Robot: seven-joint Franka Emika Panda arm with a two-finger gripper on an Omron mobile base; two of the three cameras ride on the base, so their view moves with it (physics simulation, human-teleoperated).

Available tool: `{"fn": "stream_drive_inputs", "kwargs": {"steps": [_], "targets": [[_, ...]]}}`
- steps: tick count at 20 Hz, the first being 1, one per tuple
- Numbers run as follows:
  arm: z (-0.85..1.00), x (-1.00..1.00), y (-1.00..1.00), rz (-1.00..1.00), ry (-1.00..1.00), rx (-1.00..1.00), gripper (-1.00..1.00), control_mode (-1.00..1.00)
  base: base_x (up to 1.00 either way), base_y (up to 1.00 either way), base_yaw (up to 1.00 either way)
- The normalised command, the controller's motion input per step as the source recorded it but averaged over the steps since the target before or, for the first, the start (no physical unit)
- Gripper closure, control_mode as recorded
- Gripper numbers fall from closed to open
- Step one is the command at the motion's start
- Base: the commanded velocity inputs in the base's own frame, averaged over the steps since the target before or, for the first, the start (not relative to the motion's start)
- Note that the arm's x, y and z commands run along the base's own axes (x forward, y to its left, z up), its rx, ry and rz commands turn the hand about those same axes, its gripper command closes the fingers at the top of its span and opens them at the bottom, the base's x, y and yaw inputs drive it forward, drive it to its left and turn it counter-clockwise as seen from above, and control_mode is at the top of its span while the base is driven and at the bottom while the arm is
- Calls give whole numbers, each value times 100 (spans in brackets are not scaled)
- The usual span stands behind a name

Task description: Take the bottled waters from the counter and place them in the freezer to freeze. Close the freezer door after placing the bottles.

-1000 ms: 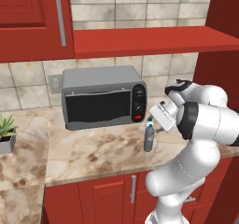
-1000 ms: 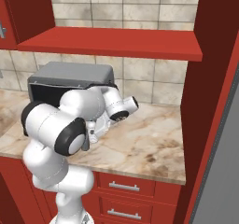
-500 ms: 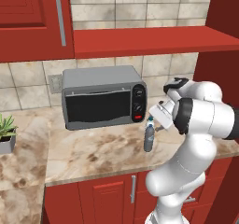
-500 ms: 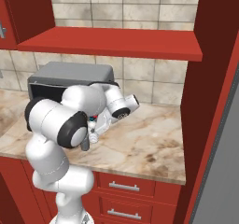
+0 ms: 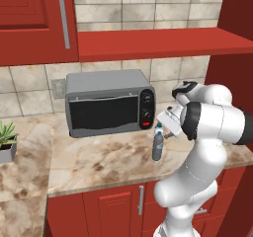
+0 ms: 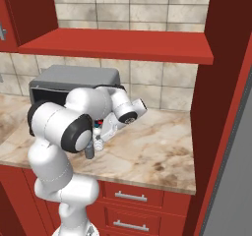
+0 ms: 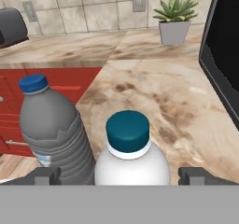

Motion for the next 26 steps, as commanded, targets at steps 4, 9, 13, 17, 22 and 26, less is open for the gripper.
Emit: {"fn": "stream_drive_inputs", "kwargs": {"steps": [4, 9, 13, 17, 22, 26], "targets": [[-4, 0, 7, 2, 0, 0, -100, -100, 0, 0, 0], [-10, 0, 5, 2, 0, 0, -100, -100, 0, 0, 0], [-10, 0, 0, 2, 0, 0, -100, -100, 0, 0, 0], [-7, 0, 0, 2, 0, 0, -100, -100, 0, 0, 0], [0, 0, 0, 2, 0, 0, -100, -100, 0, 0, 0], [0, 0, 0, 3, 0, 0, 100, -100, 0, 0, 0]]}}
